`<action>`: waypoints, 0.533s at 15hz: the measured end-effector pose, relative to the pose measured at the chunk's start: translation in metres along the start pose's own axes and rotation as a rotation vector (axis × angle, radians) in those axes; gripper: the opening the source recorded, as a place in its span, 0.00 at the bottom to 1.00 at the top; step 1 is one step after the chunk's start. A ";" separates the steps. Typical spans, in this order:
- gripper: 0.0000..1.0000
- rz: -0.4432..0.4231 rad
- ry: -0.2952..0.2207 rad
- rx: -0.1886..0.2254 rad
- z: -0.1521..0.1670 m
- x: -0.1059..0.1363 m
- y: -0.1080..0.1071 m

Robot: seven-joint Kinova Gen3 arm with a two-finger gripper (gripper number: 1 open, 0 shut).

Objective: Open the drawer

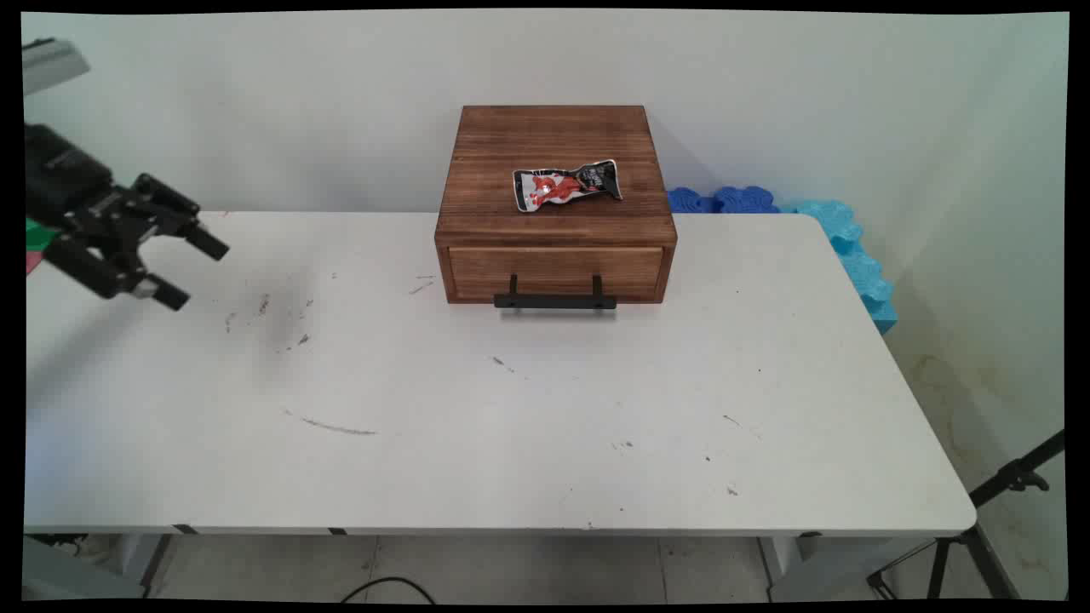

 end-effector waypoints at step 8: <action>1.00 -0.035 -0.011 0.095 0.045 0.124 0.002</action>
